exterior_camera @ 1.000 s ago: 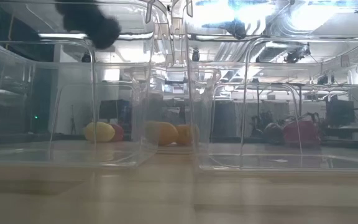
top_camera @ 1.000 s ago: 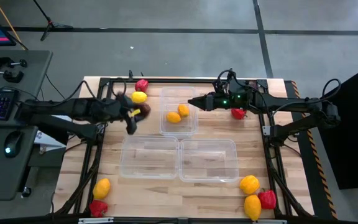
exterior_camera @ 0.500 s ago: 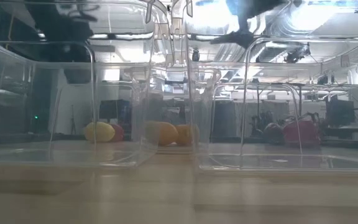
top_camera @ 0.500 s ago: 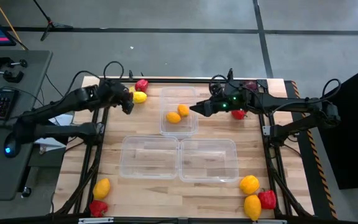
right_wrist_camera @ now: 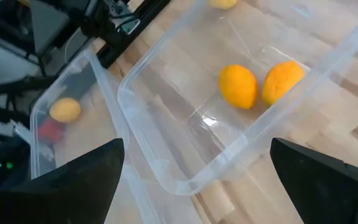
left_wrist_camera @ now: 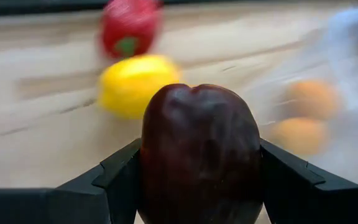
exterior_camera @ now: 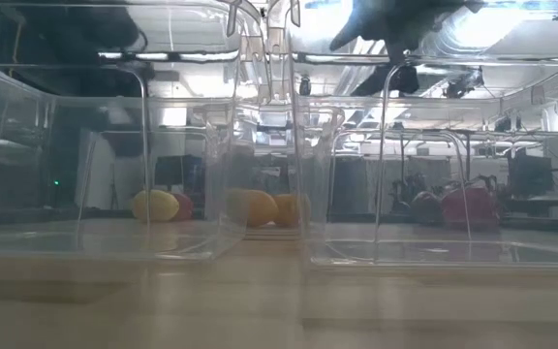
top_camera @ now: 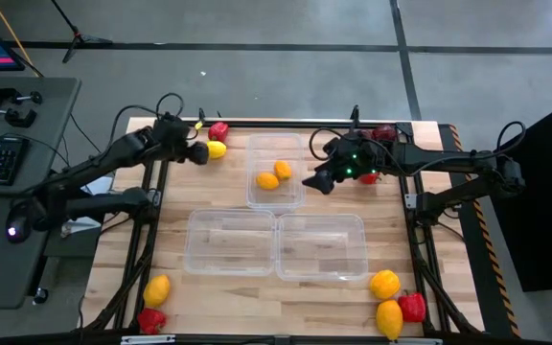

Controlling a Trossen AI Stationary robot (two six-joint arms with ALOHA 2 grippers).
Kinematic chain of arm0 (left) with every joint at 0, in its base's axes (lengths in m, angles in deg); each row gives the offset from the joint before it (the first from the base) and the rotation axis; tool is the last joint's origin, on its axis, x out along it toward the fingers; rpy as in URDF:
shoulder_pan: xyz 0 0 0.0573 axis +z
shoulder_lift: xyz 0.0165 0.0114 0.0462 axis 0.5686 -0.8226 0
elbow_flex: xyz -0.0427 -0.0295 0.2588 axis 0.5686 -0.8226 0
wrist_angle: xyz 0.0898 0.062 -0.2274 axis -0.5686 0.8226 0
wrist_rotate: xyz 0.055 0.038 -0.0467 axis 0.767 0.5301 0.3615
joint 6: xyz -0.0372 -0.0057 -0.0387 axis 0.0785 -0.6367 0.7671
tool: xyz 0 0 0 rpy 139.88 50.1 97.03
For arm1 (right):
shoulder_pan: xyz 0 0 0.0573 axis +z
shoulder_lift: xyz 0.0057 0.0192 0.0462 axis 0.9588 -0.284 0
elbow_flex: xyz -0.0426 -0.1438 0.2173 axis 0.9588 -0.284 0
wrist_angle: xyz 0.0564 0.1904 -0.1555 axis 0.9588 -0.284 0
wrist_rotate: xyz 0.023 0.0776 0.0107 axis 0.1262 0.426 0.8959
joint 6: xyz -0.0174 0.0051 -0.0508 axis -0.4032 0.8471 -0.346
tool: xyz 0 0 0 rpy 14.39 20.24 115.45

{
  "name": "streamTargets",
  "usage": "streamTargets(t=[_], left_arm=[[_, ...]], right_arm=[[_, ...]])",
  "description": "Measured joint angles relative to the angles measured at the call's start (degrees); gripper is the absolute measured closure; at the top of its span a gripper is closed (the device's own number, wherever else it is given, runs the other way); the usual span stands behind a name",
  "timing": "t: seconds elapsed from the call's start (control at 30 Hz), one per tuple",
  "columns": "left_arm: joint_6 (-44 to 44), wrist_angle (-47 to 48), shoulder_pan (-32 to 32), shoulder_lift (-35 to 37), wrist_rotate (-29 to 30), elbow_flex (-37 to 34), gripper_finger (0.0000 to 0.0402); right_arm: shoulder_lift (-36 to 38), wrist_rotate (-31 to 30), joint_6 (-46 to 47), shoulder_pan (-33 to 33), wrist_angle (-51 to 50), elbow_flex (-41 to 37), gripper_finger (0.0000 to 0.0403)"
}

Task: Sort produce into baskets
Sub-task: Put the red apple into the bottom left transparent bin

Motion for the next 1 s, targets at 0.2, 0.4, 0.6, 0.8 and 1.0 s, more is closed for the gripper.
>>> streamTargets(t=[0.2,0.4,0.6,0.8,1.0], left_arm=[[7.33,-0.72,-2.92,4.82,9.00,0.12,0.0158],[8.52,6.04,-2.92,7.32,14.51,0.12,0.0158],[6.19,6.67,-2.89,7.46,16.92,0.12,0.0158],[4.42,6.58,-2.57,7.40,17.99,0.12,0.0158],[1.41,6.40,-2.26,6.19,19.35,0.12,0.0158]], right_arm=[[0.00,2.36,-3.55,0.02,-0.03,0.00,0.0011],[0.00,-0.21,-2.43,0.00,0.54,0.00,0.0011],[0.00,-3.57,1.66,0.00,4.85,0.00,0.0011],[-0.90,-10.25,2.73,0.02,12.21,0.00,0.0011],[-4.19,-11.64,4.53,0.00,18.77,0.11,0.0011]])
